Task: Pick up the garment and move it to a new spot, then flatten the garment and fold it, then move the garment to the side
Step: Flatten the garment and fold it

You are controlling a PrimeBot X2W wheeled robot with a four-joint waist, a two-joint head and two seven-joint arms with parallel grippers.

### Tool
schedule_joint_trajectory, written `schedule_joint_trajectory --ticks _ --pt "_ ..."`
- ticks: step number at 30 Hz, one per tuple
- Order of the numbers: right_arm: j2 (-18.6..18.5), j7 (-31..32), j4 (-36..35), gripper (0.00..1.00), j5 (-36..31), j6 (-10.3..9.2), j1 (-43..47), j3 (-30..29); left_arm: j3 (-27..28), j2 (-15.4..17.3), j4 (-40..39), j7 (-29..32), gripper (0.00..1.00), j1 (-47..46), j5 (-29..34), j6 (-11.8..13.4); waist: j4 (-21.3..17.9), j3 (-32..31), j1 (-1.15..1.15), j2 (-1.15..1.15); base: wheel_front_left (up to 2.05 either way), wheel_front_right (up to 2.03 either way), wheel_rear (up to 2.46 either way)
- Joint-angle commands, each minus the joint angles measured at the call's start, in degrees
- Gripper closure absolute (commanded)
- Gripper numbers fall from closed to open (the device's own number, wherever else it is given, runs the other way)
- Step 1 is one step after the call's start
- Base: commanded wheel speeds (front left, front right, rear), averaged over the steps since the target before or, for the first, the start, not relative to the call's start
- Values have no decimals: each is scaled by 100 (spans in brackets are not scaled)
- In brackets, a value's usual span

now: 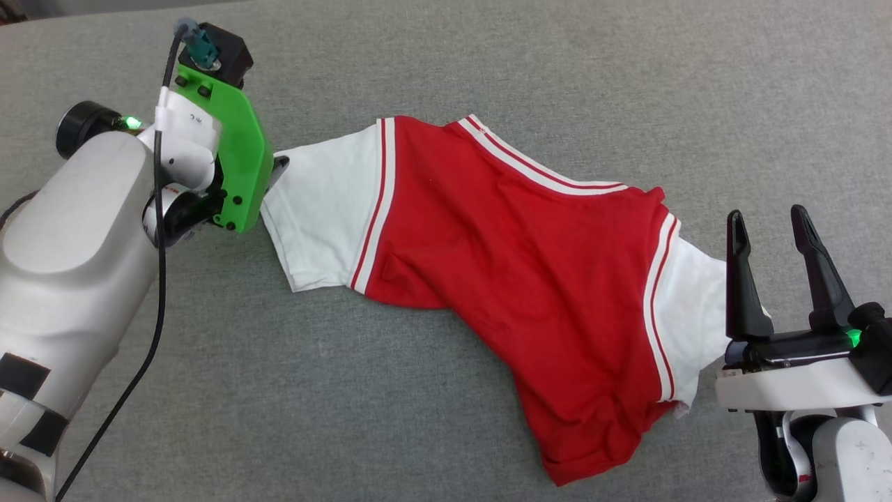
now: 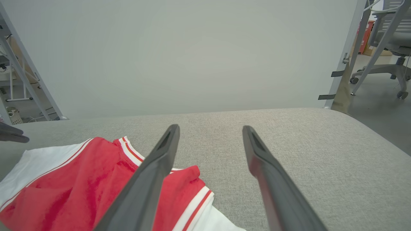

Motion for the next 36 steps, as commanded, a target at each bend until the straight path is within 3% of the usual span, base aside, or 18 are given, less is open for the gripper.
schedule_joint_trajectory --ticks 1,12,13,14,21,25,36 --pt "-8 -27 -22 0 49 -3 -102 2 -137 73 79 96 0 -95 -103 -16 -201 217 -1 0 0 0 0" --pt "-8 -27 -24 0 114 -3 -215 -24 -1011 211 542 153 0 36 -590 -16 -287 400 -1 0 0 0 0" --pt "-8 -27 -23 0 112 -3 -217 -38 -1085 212 517 61 73 13 -607 -16 -272 400 -1 0 0 0 0" --pt "-8 -27 -20 0 109 -3 -218 -48 -1091 206 506 -105 100 -17 -624 -16 -255 394 -1 0 0 0 0" --pt "-8 -27 33 0 70 -3 -162 -104 -1022 83 702 -1473 100 -163 -747 -16 14 151 -1 0 0 0 0" --pt "-8 -27 52 0 28 -3 -112 -126 -1017 223 892 -1928 100 -129 -884 -16 199 -40 -1 0 0 0 0" --pt "-8 -27 79 0 -38 -3 -25 -113 -1068 605 1821 -2242 100 449 -1268 -16 323 -202 -1 0 0 0 0"
